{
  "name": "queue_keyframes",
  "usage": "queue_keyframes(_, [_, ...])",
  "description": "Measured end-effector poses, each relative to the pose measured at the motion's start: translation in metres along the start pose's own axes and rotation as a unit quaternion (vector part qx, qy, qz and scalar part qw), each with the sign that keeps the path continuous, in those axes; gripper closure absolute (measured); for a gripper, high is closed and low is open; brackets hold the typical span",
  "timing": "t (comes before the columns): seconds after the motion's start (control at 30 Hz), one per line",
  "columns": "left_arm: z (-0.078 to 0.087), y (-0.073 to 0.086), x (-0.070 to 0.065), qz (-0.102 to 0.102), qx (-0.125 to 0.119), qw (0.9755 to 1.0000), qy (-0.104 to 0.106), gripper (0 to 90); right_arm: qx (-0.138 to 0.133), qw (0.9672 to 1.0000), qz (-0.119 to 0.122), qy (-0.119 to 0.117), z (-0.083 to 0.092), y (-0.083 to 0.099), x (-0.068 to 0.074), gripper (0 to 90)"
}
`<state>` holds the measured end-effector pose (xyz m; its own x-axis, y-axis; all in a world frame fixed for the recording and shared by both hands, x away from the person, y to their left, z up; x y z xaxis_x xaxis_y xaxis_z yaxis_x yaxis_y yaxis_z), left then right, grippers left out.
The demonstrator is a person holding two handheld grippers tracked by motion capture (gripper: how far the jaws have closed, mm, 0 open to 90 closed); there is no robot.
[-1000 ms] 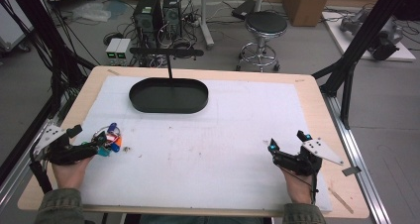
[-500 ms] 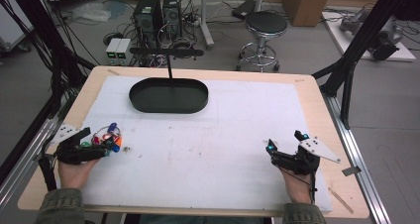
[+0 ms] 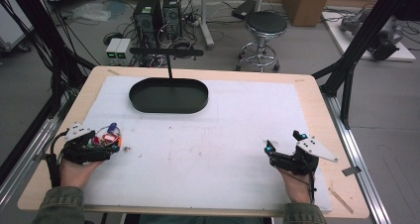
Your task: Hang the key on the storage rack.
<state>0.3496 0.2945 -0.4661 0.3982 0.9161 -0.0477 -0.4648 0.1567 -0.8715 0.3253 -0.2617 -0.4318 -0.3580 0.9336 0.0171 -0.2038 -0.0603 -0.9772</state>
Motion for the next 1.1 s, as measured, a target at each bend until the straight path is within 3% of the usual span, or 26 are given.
queue_keyframes(0.17, [-0.003,0.0,0.0,-0.002,0.02,0.9998,0.006,1.9,0.007,0.9998,0.019,-0.003,-0.002,0.002,0.005,0.4])
queue_keyframes(0.2, [-0.004,0.0,-0.001,-0.005,0.031,0.9993,0.018,3.3,0.009,0.9997,0.022,-0.001,-0.002,0.002,0.006,0.4])
queue_keyframes(0.27, [-0.004,0.0,-0.002,-0.007,0.037,0.9991,0.02,4.8,0.009,0.9996,0.028,0.001,-0.001,0.002,0.006,0.4])
queue_keyframes(0.53, [-0.01,-0.003,-0.009,-0.026,0.072,0.9967,0.026,4.9,0.007,0.9996,0.028,0.004,0.0,0.001,0.005,0.4])
queue_keyframes(0.77, [-0.017,-0.006,-0.012,-0.033,0.113,0.9923,0.038,5.0,0.004,0.9994,0.03,0.019,0.001,0.0,0.001,0.4])
queue_keyframes(0.9, [-0.016,-0.01,-0.013,-0.041,0.131,0.9897,0.042,9.6,0.006,0.9994,0.027,0.02,0.001,0.001,0.001,0.4])
queue_keyframes(1.07, [-0.016,-0.014,-0.014,-0.059,0.164,0.9838,0.042,22.8,0.006,0.9995,0.027,0.018,0.002,0.0,0.001,0.4])
queue_keyframes(1.1, [-0.016,-0.014,-0.014,-0.061,0.168,0.983,0.042,28.9,0.004,0.9994,0.028,0.019,0.002,0.0,0.0,0.4])
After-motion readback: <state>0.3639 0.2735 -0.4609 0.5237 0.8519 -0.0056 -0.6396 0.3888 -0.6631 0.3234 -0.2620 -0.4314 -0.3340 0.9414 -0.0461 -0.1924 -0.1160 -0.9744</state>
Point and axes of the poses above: each handheld gripper's, and its own axes: z roughly backward along the jaws, y roughly out of its underside, x roughly to its left, the point moved 7 cm from there along -z, roughly forward along the jaws, and after that the axes turned 3 degrees about -x, right-handed, at the moved point
